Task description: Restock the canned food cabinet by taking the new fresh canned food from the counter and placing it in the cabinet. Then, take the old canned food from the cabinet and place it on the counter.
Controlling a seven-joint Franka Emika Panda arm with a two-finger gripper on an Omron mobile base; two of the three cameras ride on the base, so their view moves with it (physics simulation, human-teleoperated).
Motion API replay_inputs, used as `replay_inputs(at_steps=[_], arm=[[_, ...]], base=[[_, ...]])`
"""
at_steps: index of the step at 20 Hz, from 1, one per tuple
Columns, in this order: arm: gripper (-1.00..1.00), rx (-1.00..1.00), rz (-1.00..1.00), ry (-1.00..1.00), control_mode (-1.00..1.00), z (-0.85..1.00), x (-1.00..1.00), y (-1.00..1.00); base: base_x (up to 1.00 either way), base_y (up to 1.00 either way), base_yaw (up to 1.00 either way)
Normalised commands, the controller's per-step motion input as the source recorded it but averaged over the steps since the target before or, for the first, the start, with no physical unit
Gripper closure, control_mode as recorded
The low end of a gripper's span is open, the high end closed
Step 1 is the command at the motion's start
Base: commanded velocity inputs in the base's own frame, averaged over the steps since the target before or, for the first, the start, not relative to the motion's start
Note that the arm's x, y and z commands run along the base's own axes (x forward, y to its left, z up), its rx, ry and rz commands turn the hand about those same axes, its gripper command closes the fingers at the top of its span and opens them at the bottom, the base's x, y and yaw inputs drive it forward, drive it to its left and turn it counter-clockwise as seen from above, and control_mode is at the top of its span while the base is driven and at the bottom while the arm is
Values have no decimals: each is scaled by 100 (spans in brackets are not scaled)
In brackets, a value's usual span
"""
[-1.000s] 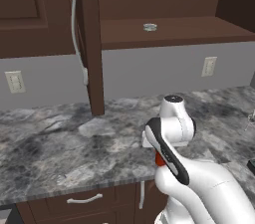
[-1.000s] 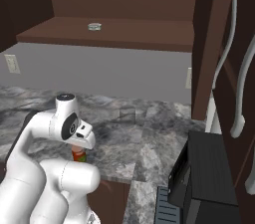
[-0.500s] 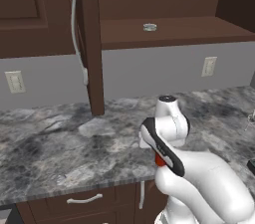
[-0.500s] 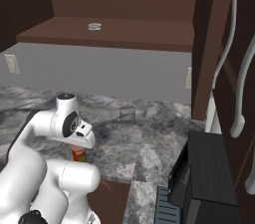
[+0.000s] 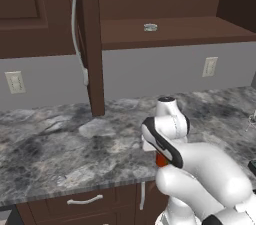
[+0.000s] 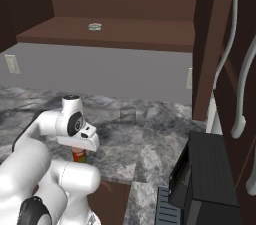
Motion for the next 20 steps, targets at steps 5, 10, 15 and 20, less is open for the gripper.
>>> replay_inputs(at_steps=[5,10,15,20], arm=[[-100,-4,0,-15,-100,-26,-4,-2],[-100,-6,0,-20,-100,-24,0,0],[-100,-1,0,-10,-100,-44,-13,0],[100,0,0,0,-100,-52,-34,-7]], base=[[0,0,0],[0,0,0],[0,0,0],[0,0,0]])
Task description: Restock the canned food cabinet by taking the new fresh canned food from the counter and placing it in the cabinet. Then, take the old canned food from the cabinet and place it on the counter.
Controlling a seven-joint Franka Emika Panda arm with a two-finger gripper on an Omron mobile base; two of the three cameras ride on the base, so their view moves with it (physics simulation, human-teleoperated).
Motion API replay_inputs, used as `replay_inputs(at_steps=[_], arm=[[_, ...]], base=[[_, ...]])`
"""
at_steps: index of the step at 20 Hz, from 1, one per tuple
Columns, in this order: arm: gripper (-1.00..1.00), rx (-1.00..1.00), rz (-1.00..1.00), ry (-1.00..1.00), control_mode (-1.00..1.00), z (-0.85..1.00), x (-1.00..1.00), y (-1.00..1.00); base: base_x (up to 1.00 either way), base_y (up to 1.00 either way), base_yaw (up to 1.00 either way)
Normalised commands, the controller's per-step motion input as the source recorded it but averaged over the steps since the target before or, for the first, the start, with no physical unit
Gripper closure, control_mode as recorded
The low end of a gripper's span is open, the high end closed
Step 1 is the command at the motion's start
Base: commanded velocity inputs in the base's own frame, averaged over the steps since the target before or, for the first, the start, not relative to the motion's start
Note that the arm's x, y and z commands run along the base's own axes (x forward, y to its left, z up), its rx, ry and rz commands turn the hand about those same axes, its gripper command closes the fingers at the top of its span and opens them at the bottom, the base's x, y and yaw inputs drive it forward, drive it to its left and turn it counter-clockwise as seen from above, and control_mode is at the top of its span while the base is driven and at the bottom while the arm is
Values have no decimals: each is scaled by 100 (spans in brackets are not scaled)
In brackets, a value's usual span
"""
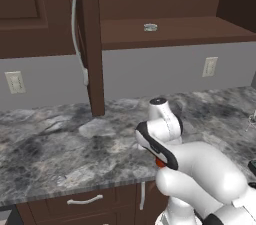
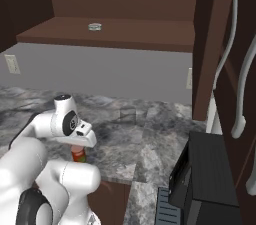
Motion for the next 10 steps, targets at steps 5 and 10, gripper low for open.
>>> replay_inputs(at_steps=[5,10], arm=[[100,0,0,0,-100,-19,-12,-7],[100,0,0,-3,-100,8,-10,-2]], base=[[0,0,0],[0,0,0]])
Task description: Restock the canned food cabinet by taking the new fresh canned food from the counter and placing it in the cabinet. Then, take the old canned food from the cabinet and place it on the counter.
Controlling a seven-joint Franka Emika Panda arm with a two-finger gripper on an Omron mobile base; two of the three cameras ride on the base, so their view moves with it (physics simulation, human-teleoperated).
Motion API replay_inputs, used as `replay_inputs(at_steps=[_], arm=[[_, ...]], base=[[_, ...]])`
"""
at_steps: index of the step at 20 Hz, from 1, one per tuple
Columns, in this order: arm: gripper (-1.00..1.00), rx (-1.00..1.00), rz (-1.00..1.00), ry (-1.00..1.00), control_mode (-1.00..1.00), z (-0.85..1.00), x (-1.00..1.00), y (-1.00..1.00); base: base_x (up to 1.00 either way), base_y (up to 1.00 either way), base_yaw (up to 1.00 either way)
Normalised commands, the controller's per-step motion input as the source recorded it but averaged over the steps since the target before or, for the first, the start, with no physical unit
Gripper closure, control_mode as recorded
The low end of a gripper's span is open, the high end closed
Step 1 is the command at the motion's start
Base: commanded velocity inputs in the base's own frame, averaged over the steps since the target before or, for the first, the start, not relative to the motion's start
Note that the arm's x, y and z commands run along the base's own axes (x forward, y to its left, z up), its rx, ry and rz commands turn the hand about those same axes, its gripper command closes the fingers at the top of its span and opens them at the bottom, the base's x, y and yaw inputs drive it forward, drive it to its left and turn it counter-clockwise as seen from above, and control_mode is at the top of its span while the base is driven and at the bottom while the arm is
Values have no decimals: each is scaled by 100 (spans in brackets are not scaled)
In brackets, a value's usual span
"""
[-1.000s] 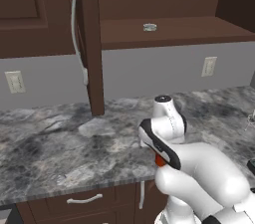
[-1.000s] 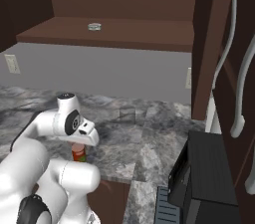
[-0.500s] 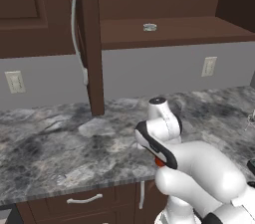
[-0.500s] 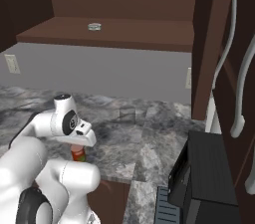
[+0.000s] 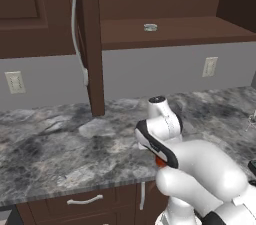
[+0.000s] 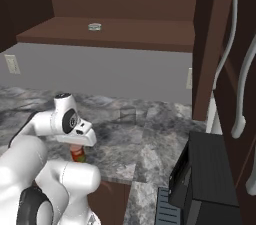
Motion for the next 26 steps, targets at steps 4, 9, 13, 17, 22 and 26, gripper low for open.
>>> replay_inputs(at_steps=[4,9,13,17,22,26], arm=[[100,0,-1,-34,-100,79,-39,-18],[100,0,0,-60,-100,100,-45,-52],[100,0,0,-55,-100,100,-11,-77],[100,0,3,-41,-100,100,4,-66],[100,0,9,-28,-100,100,24,-27],[100,0,9,-16,-100,100,26,-20]], base=[[0,0,0],[0,0,0],[0,0,0],[0,0,0],[0,0,0],[0,0,0]])
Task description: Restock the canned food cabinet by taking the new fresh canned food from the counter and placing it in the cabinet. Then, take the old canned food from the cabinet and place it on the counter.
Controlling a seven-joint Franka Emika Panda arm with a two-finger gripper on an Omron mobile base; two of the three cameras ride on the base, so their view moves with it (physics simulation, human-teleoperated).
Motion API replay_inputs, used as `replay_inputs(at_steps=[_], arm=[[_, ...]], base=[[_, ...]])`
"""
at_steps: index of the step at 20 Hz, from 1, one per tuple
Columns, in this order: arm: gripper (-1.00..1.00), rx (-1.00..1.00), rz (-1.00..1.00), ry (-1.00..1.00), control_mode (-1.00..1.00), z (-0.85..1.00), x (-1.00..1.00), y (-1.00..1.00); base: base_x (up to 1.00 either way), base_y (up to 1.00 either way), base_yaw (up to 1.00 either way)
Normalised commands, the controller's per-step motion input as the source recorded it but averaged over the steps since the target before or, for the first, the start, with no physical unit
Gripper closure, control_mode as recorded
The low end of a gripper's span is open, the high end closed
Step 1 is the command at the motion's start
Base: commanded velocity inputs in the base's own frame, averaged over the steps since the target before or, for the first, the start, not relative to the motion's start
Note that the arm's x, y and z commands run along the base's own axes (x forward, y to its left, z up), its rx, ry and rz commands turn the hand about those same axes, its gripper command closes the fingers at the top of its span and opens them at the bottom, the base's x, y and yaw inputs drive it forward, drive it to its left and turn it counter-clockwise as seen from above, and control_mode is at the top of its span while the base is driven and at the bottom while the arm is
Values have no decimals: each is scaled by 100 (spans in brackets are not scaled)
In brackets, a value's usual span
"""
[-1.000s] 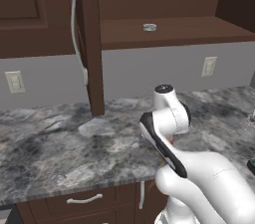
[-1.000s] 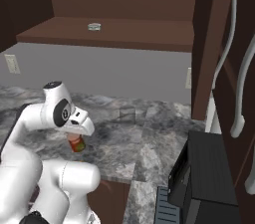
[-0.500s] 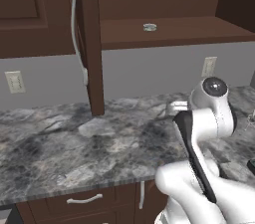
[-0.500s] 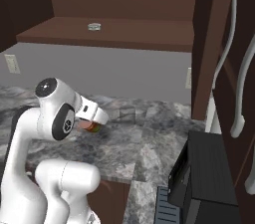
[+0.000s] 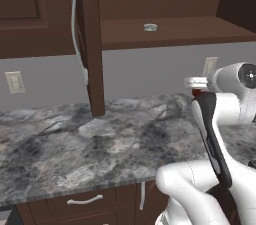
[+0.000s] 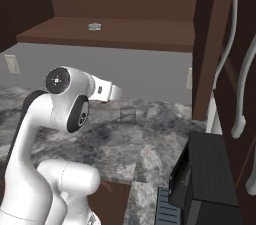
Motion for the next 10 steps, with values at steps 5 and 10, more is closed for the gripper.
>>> replay_inputs(at_steps=[5,10], arm=[[100,0,3,3,-100,100,22,-9],[100,0,4,37,-100,100,0,-9]], base=[[0,0,0],[0,0,0]])
